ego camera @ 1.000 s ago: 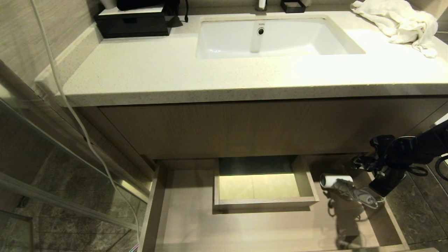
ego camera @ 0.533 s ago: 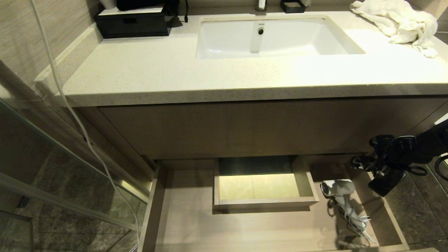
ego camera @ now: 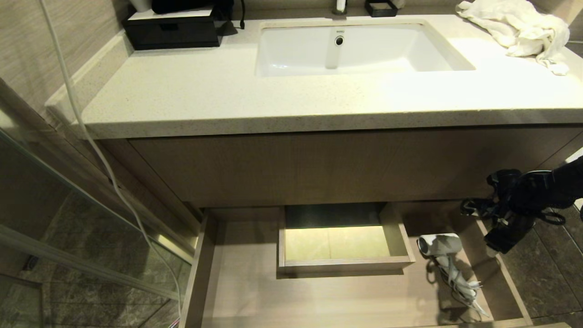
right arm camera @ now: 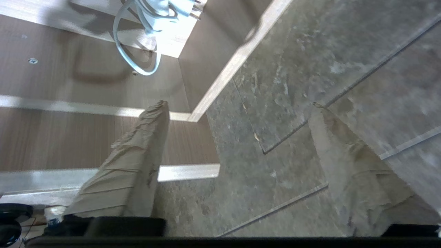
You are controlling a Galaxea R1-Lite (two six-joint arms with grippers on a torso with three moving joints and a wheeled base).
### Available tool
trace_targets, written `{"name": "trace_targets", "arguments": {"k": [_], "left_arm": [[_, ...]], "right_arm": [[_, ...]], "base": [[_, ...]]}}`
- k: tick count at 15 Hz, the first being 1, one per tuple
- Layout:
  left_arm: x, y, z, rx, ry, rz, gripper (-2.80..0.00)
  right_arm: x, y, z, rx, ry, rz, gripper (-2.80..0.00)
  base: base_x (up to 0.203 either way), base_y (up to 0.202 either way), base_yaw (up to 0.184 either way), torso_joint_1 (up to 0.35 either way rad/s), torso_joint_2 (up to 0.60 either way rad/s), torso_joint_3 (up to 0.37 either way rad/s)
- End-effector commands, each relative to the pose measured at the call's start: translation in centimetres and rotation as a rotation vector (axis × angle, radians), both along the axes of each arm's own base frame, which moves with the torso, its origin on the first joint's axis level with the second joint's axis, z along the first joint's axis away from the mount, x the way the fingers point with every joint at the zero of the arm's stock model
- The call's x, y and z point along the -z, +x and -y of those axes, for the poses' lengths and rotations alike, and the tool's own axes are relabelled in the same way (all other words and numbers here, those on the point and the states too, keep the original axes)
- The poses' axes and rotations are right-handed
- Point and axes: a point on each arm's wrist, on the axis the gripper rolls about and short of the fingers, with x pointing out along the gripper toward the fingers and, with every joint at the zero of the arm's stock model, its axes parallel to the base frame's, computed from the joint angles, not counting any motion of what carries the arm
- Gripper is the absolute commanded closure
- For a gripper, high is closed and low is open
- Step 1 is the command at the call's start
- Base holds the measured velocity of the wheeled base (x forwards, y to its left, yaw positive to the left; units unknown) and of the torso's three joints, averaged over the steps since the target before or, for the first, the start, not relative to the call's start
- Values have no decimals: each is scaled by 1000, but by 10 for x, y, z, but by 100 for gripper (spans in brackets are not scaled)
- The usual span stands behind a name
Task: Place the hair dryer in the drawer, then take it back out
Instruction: Put it into the drawer, then close the drawer
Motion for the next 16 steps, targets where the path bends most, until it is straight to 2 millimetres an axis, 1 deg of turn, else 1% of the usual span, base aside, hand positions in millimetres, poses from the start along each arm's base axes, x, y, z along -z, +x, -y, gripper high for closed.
{"name": "trace_targets", "arguments": {"k": [1, 5, 8, 9, 12, 16], "left_arm": [[11, 4, 0, 0, 0, -38, -280], [11, 4, 0, 0, 0, -38, -280], [11, 4, 0, 0, 0, -38, -280], [11, 4, 0, 0, 0, -38, -280], [11, 4, 0, 0, 0, -38, -280], [11, 4, 0, 0, 0, -38, -280]], "right_arm": [[-20, -9, -3, -7, -8, 28, -280], [-41, -23, -13, -48, 39, 58, -280], [-49, -35, -18, -52, 46, 40, -280], [-51, -37, -19, -54, 51, 41, 0], [-70, -48, -29, -83, 48, 76, 0], [-90, -72, -40, -98, 39, 103, 0]], "base": [[0, 0, 0, 0, 0, 0], [0, 0, 0, 0, 0, 0], [0, 0, 0, 0, 0, 0], [0, 0, 0, 0, 0, 0], [0, 0, 0, 0, 0, 0], [0, 0, 0, 0, 0, 0]]}}
